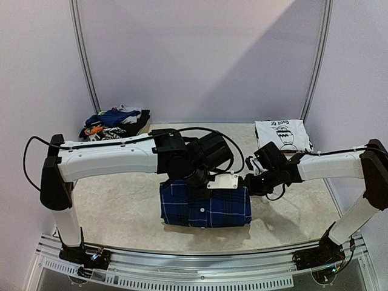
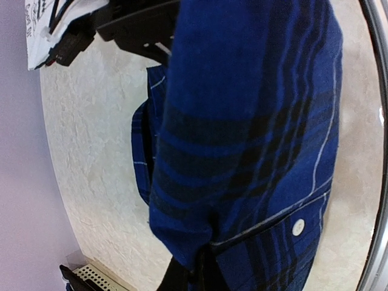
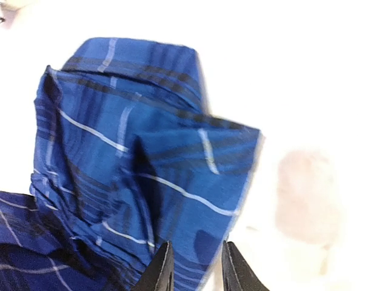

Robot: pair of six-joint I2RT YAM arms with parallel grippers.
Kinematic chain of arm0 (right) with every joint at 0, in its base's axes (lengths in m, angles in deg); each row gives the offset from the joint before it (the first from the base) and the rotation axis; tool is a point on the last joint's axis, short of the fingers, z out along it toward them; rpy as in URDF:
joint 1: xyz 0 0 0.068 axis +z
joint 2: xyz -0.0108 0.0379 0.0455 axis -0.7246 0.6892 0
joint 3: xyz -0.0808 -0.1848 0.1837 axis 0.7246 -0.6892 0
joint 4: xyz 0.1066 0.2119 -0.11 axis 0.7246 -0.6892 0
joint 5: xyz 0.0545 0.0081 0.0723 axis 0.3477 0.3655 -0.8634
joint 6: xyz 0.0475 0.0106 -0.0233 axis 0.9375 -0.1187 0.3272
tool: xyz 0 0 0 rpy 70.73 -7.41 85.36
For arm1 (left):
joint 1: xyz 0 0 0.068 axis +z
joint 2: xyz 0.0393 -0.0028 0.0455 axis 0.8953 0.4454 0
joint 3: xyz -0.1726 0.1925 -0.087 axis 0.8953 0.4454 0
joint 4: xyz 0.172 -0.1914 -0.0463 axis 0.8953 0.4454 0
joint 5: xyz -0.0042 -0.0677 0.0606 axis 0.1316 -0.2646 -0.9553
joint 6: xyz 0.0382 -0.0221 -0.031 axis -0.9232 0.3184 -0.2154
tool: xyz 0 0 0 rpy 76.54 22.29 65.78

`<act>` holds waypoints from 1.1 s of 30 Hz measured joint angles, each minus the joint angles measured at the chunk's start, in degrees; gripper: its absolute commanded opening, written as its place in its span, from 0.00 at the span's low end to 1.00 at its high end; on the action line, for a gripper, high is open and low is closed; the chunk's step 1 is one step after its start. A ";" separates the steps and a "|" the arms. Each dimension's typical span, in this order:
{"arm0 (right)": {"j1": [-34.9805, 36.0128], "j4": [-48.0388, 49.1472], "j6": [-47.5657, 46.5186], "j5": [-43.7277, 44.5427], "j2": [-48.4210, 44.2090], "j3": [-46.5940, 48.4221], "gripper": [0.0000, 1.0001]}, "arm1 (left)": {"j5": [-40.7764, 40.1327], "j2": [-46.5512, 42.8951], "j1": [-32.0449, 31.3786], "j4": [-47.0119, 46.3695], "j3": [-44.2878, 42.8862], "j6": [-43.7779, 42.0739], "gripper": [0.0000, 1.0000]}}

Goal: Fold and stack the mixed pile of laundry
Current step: Fold the 2/3-rectangle-folded shirt at the center of the board.

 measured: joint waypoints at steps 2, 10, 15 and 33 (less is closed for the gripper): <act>-0.07 -0.09 0.17 0.11 0.00 -1.16 0.28 | 0.44 0.76 0.90 0.02 -0.63 -0.59 0.00; -0.72 -0.98 1.01 3.34 -0.02 -2.99 0.27 | 2.34 6.82 5.42 0.55 -7.61 -3.58 0.00; -2.23 -4.31 2.67 9.42 -2.29 -4.55 0.29 | 3.87 12.85 8.76 0.48 -12.92 -5.16 0.00; -5.22 -9.64 5.07 18.67 -12.31 -8.79 0.28 | 4.20 27.26 14.73 -6.14 -21.03 -12.17 0.00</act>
